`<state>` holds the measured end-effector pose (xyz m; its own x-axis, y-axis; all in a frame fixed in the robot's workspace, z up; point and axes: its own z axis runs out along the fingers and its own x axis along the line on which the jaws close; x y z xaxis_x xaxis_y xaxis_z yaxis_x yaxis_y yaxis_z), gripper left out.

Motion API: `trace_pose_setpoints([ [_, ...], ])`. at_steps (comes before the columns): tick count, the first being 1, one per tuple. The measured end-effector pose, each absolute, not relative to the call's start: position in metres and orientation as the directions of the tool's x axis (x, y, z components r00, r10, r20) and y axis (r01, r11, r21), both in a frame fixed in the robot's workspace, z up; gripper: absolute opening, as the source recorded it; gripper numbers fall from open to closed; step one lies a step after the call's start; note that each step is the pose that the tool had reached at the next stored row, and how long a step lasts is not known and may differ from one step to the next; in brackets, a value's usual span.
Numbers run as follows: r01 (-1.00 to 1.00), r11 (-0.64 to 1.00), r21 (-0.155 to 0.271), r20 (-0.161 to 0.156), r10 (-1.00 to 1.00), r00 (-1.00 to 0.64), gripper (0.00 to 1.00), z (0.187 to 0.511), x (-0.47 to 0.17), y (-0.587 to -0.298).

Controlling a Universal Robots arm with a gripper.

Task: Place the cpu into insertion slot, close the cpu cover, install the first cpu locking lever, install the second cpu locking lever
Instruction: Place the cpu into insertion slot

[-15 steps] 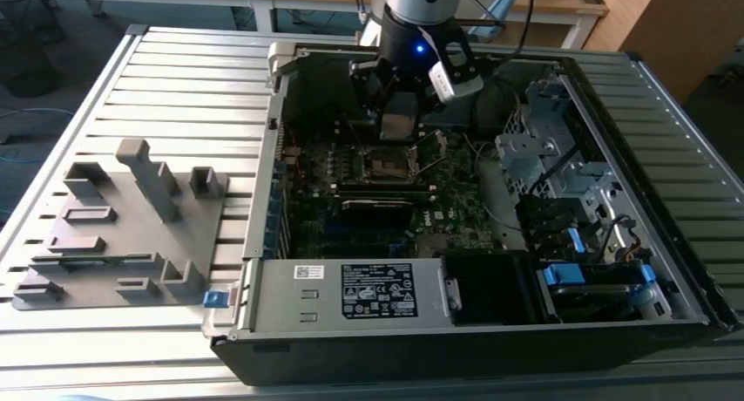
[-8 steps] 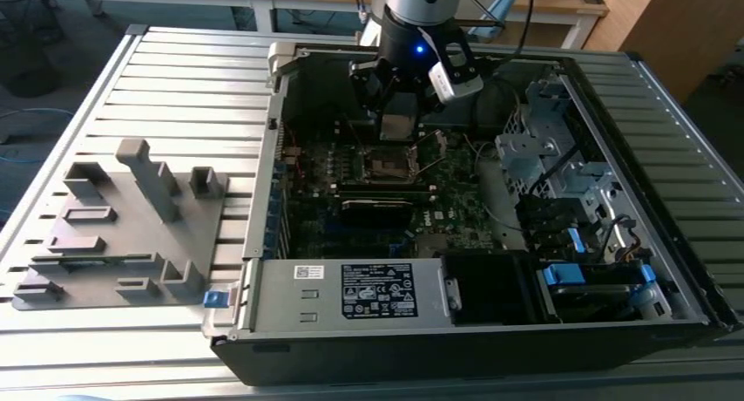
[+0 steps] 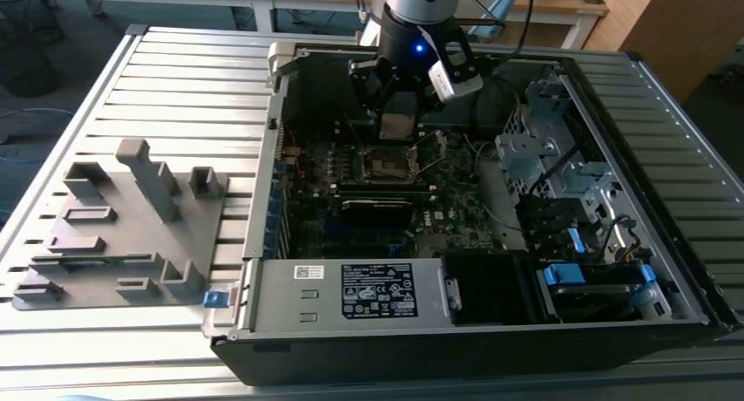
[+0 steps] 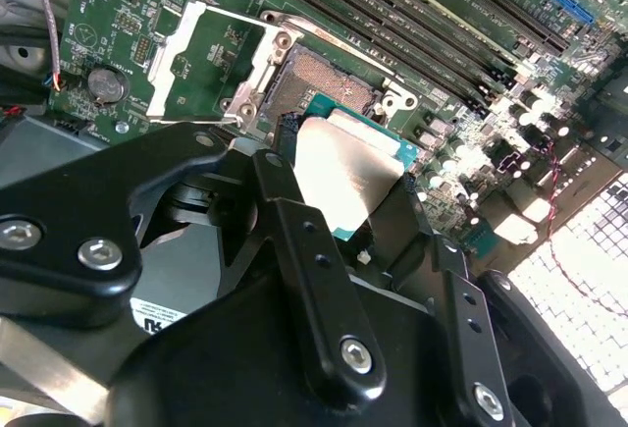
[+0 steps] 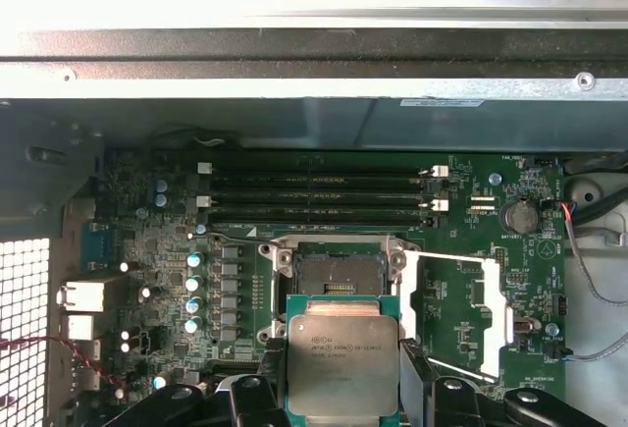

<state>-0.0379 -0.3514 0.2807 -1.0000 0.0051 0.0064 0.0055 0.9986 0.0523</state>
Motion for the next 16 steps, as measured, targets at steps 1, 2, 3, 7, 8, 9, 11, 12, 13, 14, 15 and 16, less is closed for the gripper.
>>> trace_pose_setpoints([
  [1, 0.006, 0.999, 0.052, 0.006, 0.005, -1.000, 0.54, 0.2806, -0.0383, -0.3514],
  [2, 0.006, 0.999, 0.052, 0.006, 0.005, -1.000, 0.54, 0.2806, -0.0384, -0.3514],
  [3, 0.005, 0.999, 0.052, 0.006, 0.005, -1.000, 0.54, 0.2806, -0.0394, -0.3514],
  [7, 0.005, 0.999, 0.052, 0.006, 0.005, -1.000, 0.54, 0.2806, -0.0406, -0.3514],
  [8, 0.005, 0.999, 0.052, 0.006, 0.005, -1.000, 0.54, 0.2802, -0.0406, -0.3514],
  [9, 0.005, 0.999, 0.053, 0.006, 0.005, -1.000, 0.54, 0.2795, -0.0406, -0.3515],
  [11, 0.005, 0.999, 0.052, 0.007, 0.005, -1.000, 0.54, 0.2790, -0.0406, -0.3515],
  [12, 0.005, 0.999, 0.053, 0.006, 0.005, -1.000, 0.54, 0.2778, -0.0406, -0.3514],
  [13, 0.005, 0.999, 0.053, 0.006, 0.005, -1.000, 0.54, 0.2767, -0.0406, -0.3514],
  [14, 0.006, 0.999, 0.053, 0.006, 0.005, -1.000, 0.54, 0.2767, -0.0406, -0.3514],
  [15, 0.005, 0.999, 0.053, 0.006, 0.005, -1.000, 0.54, 0.2766, -0.0406, -0.3514],
  [16, 0.006, 0.999, 0.053, 0.006, 0.005, -1.000, 0.54, 0.2762, -0.0406, -0.3514],
])
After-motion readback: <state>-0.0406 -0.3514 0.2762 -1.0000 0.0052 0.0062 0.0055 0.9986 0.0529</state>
